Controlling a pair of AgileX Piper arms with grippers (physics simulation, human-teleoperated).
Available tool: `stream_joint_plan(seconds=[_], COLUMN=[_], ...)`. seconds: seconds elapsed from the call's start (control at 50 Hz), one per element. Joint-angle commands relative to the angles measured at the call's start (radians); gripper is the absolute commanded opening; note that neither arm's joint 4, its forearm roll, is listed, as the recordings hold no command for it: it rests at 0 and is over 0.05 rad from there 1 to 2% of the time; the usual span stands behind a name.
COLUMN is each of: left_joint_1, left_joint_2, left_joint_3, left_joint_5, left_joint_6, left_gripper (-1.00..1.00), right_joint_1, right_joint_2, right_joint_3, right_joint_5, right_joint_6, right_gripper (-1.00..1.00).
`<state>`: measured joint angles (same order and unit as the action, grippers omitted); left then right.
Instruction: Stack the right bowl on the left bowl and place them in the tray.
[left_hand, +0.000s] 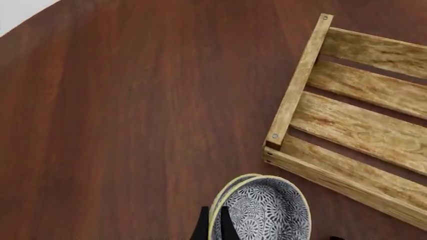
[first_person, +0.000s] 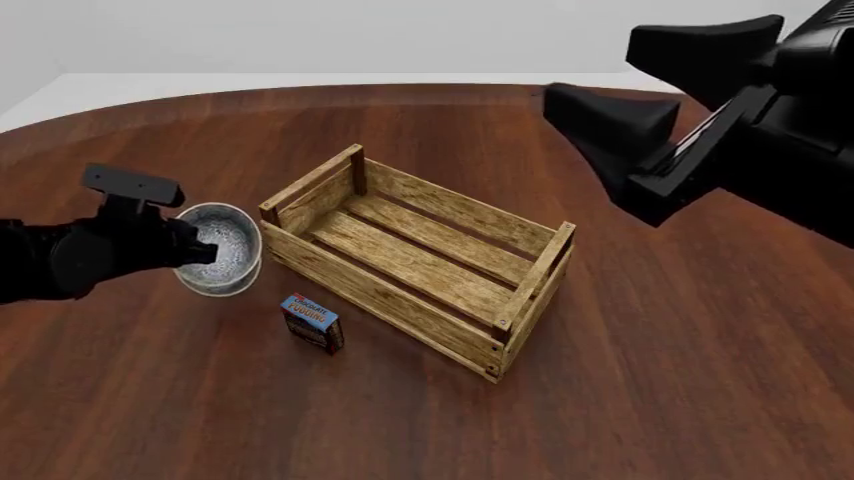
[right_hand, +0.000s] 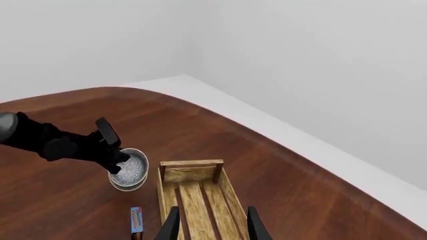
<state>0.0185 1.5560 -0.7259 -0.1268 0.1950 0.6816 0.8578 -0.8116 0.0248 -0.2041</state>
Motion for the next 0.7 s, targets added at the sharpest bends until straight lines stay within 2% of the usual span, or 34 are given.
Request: stream_joint_plan(seconds=[0.02,0.16,0.38,0.7], left_joint_1=[-0.019,-0.028,-0.064,-0.137], left_joint_2=[-0.102,-0.143,-0.210,-0.180], left_joint_3=[-0.011,-0.028,-0.103,-0.215], left_joint_5=[0.062,0.092,0.172,0.206], left_joint_6=[0.035,0.034,0.044,0.028], left_gripper=[-1.00,-1.00,-1.00,-1.00], right_joint_1=[0.002,0.001,0.001,-0.004], right_joint_2=[-0.010,-0.020,-0.027,-0.036], right_joint_3=[0.000,0.000,0.001,0.000], right_joint_5=[0.005,0.010,0.013,0.018], right_joint_6=[0.000,-0.001,-0.003,-0.004], right_gripper=[1.00,1.00,1.00,1.00])
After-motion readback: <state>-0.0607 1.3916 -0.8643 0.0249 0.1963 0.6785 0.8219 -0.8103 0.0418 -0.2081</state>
